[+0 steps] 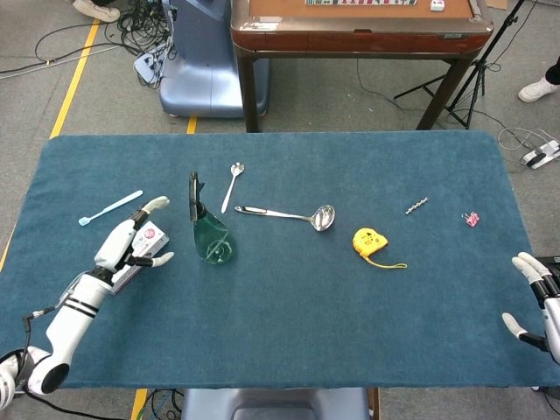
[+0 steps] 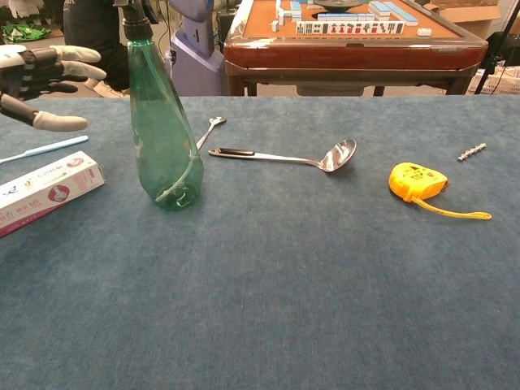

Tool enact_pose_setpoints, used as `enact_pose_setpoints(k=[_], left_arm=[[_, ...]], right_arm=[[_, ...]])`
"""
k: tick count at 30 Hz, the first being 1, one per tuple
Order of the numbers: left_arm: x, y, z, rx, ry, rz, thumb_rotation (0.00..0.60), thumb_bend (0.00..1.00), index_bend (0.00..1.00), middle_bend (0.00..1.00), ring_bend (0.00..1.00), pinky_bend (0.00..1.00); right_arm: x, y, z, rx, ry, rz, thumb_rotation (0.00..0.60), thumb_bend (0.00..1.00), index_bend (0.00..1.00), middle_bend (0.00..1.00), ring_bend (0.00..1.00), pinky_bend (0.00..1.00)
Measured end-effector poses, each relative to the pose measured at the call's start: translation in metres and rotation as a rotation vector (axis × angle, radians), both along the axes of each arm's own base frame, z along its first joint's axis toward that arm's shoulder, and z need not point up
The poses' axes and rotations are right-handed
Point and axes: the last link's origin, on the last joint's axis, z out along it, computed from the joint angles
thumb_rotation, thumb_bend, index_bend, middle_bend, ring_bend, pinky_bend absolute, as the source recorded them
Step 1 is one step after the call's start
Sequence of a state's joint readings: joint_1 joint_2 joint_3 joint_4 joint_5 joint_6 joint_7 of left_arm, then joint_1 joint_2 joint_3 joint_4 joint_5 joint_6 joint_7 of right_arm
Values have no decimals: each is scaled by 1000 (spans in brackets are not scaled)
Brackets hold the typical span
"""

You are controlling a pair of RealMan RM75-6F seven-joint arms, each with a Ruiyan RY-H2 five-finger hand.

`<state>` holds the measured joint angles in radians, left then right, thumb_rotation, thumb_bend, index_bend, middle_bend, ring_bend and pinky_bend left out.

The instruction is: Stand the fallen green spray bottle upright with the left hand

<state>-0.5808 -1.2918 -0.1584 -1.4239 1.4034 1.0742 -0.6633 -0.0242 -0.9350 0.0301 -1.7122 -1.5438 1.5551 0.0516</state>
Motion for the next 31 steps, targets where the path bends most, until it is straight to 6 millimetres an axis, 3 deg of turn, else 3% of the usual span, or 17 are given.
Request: enact_pose_setpoints(k=[10,18,23,31], left_arm=[[-34,-37,36,181,142,55,600,236,124,102,32,0],[-61,-85,60,255,304,140,600,237,130,102,35,0],[-63,-116,68,280,365,170,600,237,140,102,34,0],[-52,-149,64,307,411,136,600,237,150,102,37,0]], right_arm=[[-3,-5,-6,40,-15,-4,600,206,144,143,123,142],[-2,-7,-12,70,-20,1,600,206,144,151,123,141],[2,-10,-19,89,-31,25,600,206,144,151,123,141],[7,-11,-27,89,-16,45,600,206,144,154,123,141]])
